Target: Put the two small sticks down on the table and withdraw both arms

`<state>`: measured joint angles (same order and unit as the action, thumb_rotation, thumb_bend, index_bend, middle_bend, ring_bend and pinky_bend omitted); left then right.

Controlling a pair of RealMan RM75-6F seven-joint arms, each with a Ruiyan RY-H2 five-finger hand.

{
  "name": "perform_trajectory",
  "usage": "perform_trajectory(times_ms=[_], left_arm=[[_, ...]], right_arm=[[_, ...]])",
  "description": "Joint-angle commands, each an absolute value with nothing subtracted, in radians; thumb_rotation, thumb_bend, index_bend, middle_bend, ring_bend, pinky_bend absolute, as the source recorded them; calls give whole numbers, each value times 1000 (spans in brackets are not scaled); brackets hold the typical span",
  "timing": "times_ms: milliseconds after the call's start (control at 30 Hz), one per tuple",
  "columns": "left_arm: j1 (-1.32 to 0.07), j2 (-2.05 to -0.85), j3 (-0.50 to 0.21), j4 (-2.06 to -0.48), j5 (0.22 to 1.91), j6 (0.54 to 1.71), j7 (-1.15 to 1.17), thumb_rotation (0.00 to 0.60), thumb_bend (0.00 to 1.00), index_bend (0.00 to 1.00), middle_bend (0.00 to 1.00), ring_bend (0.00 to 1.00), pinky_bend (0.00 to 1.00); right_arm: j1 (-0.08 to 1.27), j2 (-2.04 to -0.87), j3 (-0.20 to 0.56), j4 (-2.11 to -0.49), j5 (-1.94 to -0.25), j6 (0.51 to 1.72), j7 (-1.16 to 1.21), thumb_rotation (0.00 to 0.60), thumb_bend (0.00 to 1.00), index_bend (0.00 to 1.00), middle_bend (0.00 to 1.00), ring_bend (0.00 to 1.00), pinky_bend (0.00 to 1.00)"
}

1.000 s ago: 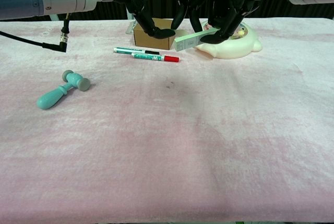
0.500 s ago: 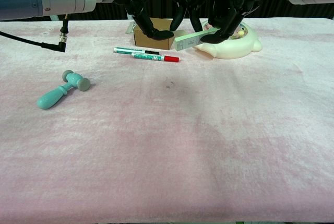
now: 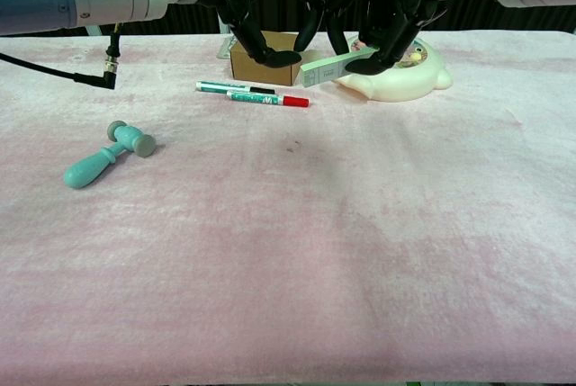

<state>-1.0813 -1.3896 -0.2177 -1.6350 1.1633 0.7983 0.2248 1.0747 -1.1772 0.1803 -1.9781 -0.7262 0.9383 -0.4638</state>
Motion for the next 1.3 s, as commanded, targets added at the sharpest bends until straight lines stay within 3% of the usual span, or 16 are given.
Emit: perform_trajectory(times_ms=[33,967,1300], left_arm=[[-1082,-1391,-218,-1633,1164,799,223,600,461,635,213,0,71],[-999,-1301,-166,-1588,1236,827,132,600,464,636,216,0,70],[-939,-1372,-102,-1487,1272,813,26,600,463,608,210,0,70]], right_arm=[[1075,-1177,181,-1978,-725,939,-465,600,511,673,919,992,957],[970,-1080,126,-1936,-766,928,-379,600,513,677,924,992,957],[898,-1170,89,-1864,-805,957,-334,600,512,677,925,992,956]])
